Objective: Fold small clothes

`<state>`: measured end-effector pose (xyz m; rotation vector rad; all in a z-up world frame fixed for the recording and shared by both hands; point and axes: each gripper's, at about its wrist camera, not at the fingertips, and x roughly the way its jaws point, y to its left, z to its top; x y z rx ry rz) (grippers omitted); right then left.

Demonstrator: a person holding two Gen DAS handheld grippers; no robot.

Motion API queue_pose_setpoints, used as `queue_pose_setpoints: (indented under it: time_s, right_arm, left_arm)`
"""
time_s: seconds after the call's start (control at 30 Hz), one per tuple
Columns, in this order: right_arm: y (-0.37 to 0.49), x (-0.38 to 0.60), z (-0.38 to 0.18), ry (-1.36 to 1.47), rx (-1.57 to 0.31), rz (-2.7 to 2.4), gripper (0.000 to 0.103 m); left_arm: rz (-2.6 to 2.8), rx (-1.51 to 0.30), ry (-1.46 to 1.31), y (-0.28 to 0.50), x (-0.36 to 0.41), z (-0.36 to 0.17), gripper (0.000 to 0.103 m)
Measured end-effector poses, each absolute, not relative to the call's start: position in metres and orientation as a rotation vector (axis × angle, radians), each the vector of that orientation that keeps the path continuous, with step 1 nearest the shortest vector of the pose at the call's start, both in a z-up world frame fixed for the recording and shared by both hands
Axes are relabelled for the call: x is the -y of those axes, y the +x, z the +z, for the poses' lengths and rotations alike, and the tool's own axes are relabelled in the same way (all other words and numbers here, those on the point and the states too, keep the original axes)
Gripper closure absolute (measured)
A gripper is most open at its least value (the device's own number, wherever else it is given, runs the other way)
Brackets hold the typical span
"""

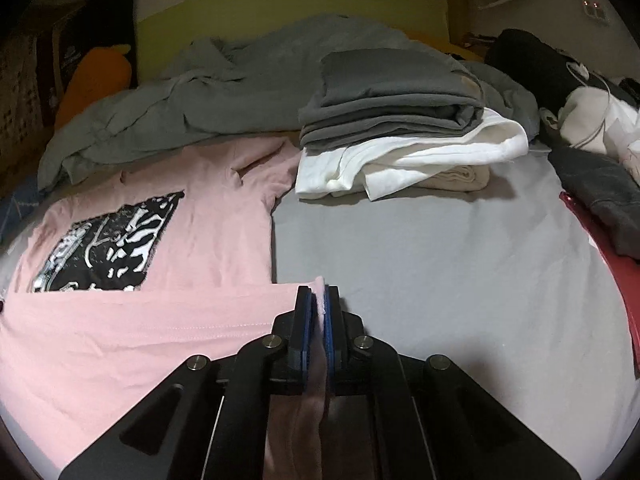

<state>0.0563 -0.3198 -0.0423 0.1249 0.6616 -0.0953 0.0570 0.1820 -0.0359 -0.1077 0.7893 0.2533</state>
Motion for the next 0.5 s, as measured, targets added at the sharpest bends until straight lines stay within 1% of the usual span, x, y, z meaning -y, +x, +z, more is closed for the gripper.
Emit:
queue_pose_setpoints:
  time_s: [0.03, 0.07, 0.13, 0.17, 0.2, 0.27, 0.4, 0.5]
  right_arm:
    - [0.054, 0.322, -0.040, 0.133, -0.653, -0.113, 0.088]
    - [0.051, 0.324, -0.037, 0.142, -0.642, -0.118, 0.084]
    - [0.039, 0.329, -0.027, 0.166, -0.612, -0.096, 0.081]
    - [0.028, 0.332, -0.021, 0.183, -0.592, -0.082, 0.078]
    - [0.020, 0.334, -0.016, 0.194, -0.583, -0.078, 0.074]
    - [0.001, 0.337, -0.008, 0.230, -0.555, -0.070, 0.057]
    - [-0.038, 0.335, -0.005, 0.274, -0.529, -0.033, 0.057]
    - [-0.060, 0.325, -0.012, 0.256, -0.521, -0.030, 0.057]
  left_arm:
    - [0.246, -0.769, -0.126, 0.051, -0.184, -0.030, 0.068]
    - [0.234, -0.753, -0.139, 0.046, -0.185, -0.023, 0.066]
    - [0.199, -0.709, -0.166, 0.029, -0.188, -0.006, 0.045]
    - [0.187, -0.686, -0.188, 0.018, -0.188, 0.000, 0.042]
    - [0.159, -0.665, -0.221, 0.004, -0.187, 0.005, 0.042]
    - [0.107, -0.654, -0.261, -0.017, -0.182, 0.006, 0.042]
    - [0.041, -0.639, -0.256, -0.058, -0.154, -0.007, 0.042]
    - [0.065, -0.602, -0.138, -0.069, -0.130, -0.007, 0.042]
